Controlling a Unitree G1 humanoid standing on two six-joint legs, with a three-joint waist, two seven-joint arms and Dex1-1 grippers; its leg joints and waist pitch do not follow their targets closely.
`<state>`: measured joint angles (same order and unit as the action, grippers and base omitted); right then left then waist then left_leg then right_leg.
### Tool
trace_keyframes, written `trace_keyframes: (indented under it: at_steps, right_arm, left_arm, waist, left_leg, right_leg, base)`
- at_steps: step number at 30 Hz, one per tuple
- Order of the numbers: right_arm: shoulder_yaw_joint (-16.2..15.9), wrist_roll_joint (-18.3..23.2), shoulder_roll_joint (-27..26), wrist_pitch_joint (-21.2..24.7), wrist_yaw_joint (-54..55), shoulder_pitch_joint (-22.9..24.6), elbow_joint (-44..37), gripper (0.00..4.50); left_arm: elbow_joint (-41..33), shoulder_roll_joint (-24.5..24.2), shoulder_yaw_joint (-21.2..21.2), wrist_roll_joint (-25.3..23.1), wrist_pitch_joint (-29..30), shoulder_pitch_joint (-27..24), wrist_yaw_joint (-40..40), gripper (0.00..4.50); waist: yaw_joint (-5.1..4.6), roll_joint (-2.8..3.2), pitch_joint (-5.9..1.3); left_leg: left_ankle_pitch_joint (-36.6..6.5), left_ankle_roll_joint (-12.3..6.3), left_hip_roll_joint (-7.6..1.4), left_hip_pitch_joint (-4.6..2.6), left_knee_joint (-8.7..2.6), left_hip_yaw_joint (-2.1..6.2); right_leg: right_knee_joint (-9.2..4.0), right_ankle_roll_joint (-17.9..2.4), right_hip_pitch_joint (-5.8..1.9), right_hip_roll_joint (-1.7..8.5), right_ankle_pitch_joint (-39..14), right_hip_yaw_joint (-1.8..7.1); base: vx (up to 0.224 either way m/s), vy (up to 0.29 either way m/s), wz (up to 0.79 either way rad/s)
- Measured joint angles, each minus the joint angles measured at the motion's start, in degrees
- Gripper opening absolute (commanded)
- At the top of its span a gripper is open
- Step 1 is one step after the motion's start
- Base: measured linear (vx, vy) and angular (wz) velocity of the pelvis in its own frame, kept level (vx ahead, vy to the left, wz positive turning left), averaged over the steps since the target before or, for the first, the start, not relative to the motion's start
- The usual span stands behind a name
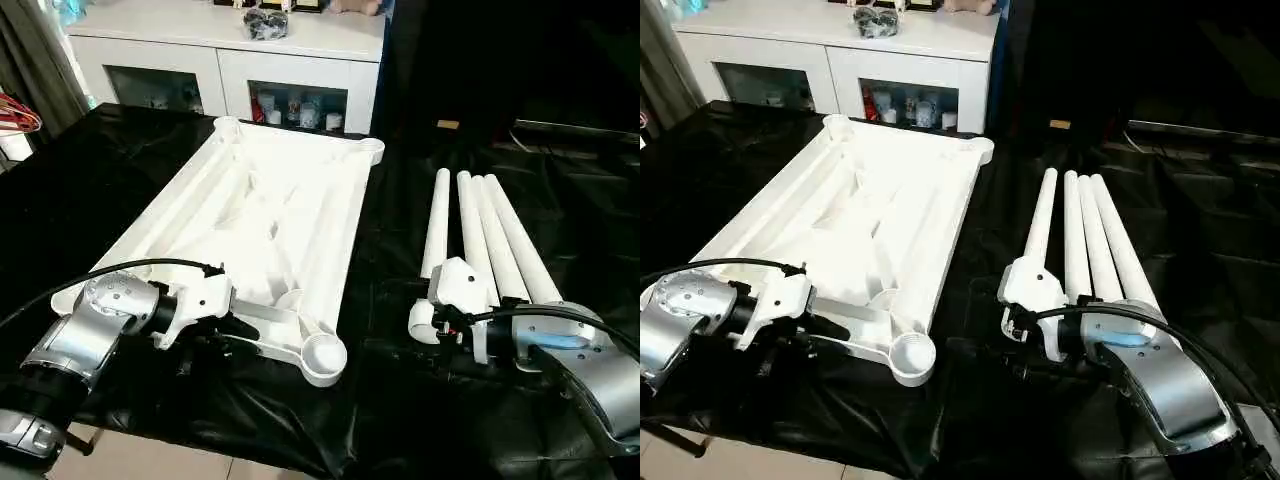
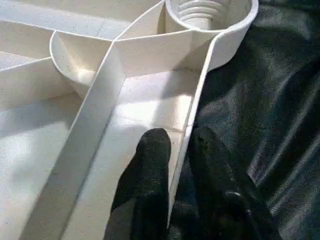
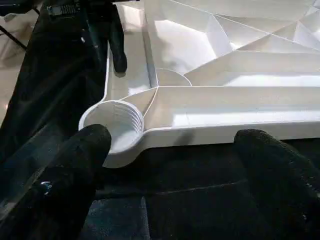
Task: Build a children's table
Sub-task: Move table base
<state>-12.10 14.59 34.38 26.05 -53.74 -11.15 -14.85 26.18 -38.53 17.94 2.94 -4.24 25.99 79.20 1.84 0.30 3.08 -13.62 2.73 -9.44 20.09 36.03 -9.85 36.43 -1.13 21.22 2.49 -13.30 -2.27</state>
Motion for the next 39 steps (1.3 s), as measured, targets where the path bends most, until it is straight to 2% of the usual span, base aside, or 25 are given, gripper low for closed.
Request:
trace_keyframes:
  at_steps: [5, 10, 18, 24, 33, 39]
  right_arm:
    - [-0.6, 0.0, 0.0, 0.0, 0.0, 0.1, -0.2, 4.50]
    - [-0.8, -0.1, -0.1, 0.0, 0.2, 0.2, -0.2, 4.50]
    - [-0.9, -0.6, -0.5, -0.4, 0.7, 0.2, -0.2, 4.50]
    - [-0.9, -0.7, -0.5, -0.6, 0.6, -0.2, 0.3, 4.50]
    - [-0.9, -0.9, -0.7, -1.2, 0.7, -0.5, 0.6, 4.50]
    - [-1.0, -1.4, -1.1, -1.4, 1.1, -0.5, 1.4, 4.50]
  left_arm:
    - [-1.7, 0.1, 0.3, -0.4, 0.3, -0.7, -0.3, 0.35]
    - [-11.4, 0.4, -0.7, 0.9, 5.8, -6.0, -3.5, 0.04]
    - [-26.5, 2.6, -2.6, 1.9, 15.3, -14.2, -12.0, 0.04]
    - [-33.4, 4.6, -2.5, 1.9, 20.9, -15.8, -16.1, 0.04]
    - [-34.3, 5.0, -1.8, 0.5, 22.8, -16.0, -18.3, 0.04]
    - [-29.1, 4.4, -1.7, -1.8, 19.4, -14.2, -20.2, 0.04]
  waist:
    - [-0.18, 0.01, 0.00]
    - [-0.47, 0.01, 0.01]
    - [0.00, 0.02, 0.03]
    - [-0.04, -0.01, 0.05]
    - [-0.14, 0.00, 0.06]
    - [-0.29, 0.02, 0.06]
  left_leg:
    - [0.0, 0.00, -0.01, -0.01, -0.05, -0.02]
    - [0.0, 0.00, -0.08, 0.00, -0.15, -0.11]
    - [0.0, 0.02, -0.13, 0.10, -0.19, -0.14]
    - [0.0, 0.01, -0.14, 0.11, -0.19, -0.14]
    - [0.0, 0.01, -0.15, 0.13, -0.19, -0.14]
    - [0.0, 0.01, -0.15, 0.11, -0.19, -0.14]
  right_leg:
    - [-0.03, 0.0, 0.01, -0.01, 0.0, 0.01]
    - [-0.05, 0.0, 0.12, -0.03, 0.0, 0.00]
    - [-0.11, 0.0, 0.19, -0.07, 0.0, -0.02]
    - [-0.13, 0.0, 0.20, -0.08, 0.0, -0.03]
    - [-0.14, 0.0, 0.22, -0.09, 0.0, -0.03]
    - [-0.13, 0.0, 0.21, -0.10, 0.0, -0.02]
  base:
    - [0.000, 0.000, 0.00]
    - [0.000, 0.000, 0.00]
    - [0.000, 0.000, 0.00]
    - [0.000, 0.000, 0.00]
    - [0.000, 0.000, 0.00]
    - [0.000, 0.000, 0.00]
